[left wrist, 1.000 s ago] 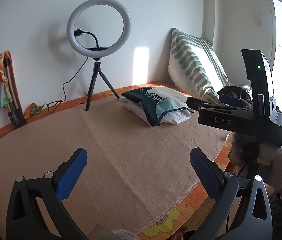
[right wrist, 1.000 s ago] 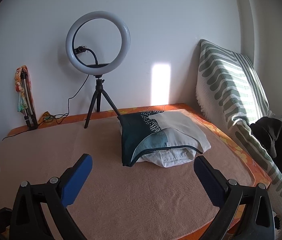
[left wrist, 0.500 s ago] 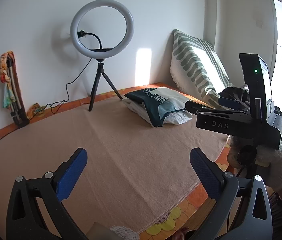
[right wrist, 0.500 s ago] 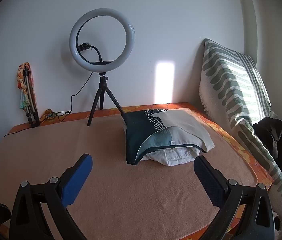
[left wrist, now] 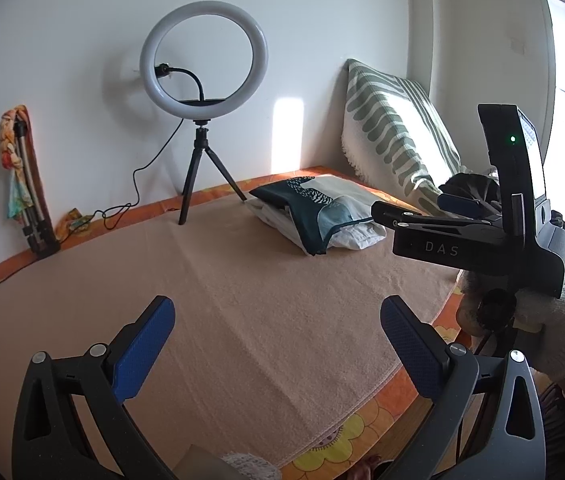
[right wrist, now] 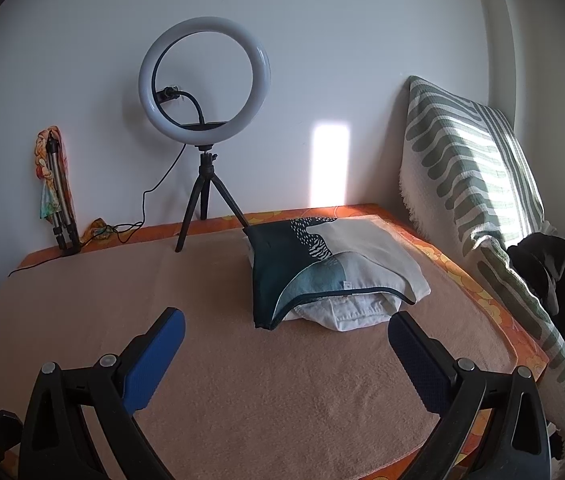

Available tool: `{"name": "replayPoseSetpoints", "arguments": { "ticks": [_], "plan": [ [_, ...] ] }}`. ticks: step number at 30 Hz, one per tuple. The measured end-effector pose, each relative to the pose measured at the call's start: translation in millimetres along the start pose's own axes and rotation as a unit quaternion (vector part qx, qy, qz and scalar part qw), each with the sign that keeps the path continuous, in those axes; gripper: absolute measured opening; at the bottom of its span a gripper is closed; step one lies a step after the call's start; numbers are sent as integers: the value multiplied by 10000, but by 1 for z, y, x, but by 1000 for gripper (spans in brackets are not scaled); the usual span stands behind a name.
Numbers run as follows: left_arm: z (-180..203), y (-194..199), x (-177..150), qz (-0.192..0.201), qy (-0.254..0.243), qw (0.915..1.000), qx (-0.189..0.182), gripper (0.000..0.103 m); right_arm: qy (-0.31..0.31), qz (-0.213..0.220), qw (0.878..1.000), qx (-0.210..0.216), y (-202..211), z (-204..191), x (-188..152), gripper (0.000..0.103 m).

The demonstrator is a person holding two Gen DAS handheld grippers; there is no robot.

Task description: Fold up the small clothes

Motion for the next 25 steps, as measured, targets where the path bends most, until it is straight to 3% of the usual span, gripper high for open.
{"name": "replayPoseSetpoints", "arguments": {
  "ticks": [25],
  "plan": [
    [-6,-3,-7,-80,-48,9999,124,102,-33,-82,10000,12,-1,-5,-6,103]
  ]
}}
Point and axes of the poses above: each gripper's, at about its wrist camera, not at the fingertips, and y roughly against the way its jaws point, z to its right, x to its top, the point moved 1 cm from there along -y, roughly the way its jaws point, and after that the axes turned 4 degrees about -x, right-handed, at the moved point
